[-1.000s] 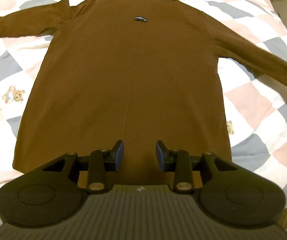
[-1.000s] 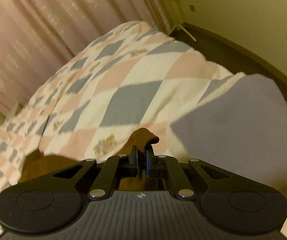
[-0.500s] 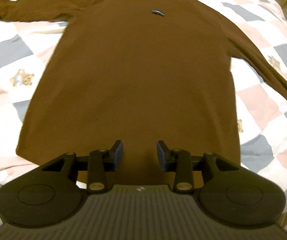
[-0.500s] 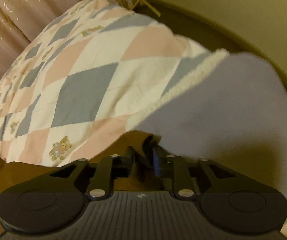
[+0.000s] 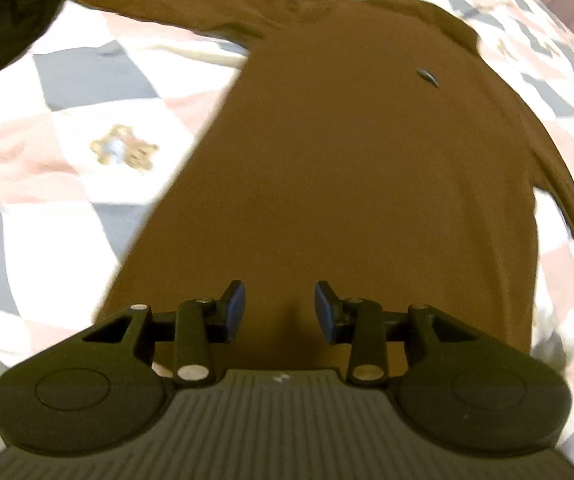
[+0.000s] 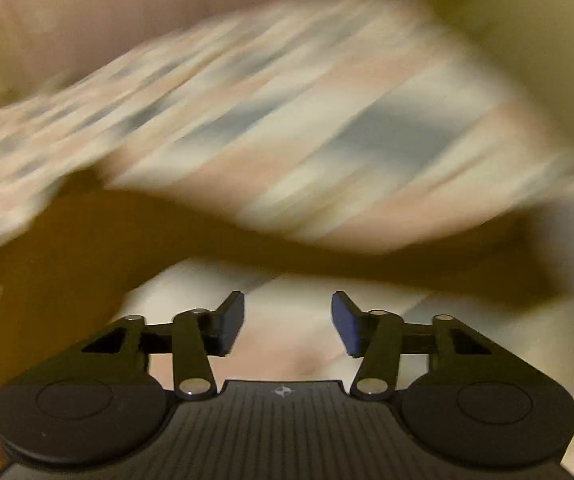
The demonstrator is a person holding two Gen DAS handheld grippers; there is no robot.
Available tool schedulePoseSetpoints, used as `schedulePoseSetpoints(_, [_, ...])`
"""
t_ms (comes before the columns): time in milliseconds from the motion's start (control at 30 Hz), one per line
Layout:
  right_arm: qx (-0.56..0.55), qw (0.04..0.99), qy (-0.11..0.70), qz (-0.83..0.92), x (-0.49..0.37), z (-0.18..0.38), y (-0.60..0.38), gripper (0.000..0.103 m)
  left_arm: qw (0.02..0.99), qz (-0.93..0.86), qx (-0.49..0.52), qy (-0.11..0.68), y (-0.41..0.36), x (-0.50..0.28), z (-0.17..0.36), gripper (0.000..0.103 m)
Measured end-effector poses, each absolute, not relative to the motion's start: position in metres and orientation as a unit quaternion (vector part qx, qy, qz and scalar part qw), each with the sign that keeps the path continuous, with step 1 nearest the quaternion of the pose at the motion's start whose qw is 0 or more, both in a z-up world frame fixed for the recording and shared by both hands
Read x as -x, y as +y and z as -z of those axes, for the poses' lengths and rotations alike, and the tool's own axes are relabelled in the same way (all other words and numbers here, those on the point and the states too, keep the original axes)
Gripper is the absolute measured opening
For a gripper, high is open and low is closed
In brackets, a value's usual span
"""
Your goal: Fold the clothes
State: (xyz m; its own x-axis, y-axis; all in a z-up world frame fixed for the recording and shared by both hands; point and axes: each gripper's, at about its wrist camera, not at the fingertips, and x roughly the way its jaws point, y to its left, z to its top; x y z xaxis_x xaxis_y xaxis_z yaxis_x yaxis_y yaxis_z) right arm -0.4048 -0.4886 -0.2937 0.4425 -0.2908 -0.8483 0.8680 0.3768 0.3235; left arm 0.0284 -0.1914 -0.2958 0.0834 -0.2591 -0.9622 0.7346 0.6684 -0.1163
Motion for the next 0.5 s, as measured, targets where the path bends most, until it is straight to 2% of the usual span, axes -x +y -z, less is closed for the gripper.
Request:
schedulePoseSetpoints(100, [-0.473,0.739,0.381,0.292,0.342,0.330,-0.437,0.042,0.708,0.362,-0.209,0.570,-0.188,-0.061,0.289,0.033])
schedulePoseSetpoints(233, [-0.465,0.693,0.443,0.328,0.281,0.337,-0.401,0.045,0.703,0.376,-0.249,0.550,-0.200,-0.096,0.272,0.033])
schedulePoseSetpoints(267, [-0.459,0.690,0.437,0.350,0.272,0.329,-0.398,0.047,0.702,0.379,-0.261,0.543,-0.207,-0.102,0.267,0.033])
schedulePoseSetpoints(300, [-0.458,0.685,0.428,0.371,0.267,0.321,-0.396,0.055,0.702,0.382,-0.274,0.535,-0.215,-0.108,0.262,0.034])
schedulePoseSetpoints(367, [-0.455,0.671,0.408,0.420,0.257,0.303,-0.393,0.066,0.698,0.398,-0.291,0.519,-0.230,-0.113,0.247,0.042])
schedulePoseSetpoints(433, [-0.452,0.659,0.387,0.460,0.248,0.282,-0.388,0.074,0.693,0.420,-0.305,0.500,-0.244,-0.113,0.229,0.056])
schedulePoseSetpoints(500, [-0.452,0.659,0.362,0.481,0.241,0.259,-0.375,0.082,0.688,0.450,-0.314,0.475,-0.251,-0.104,0.209,0.062])
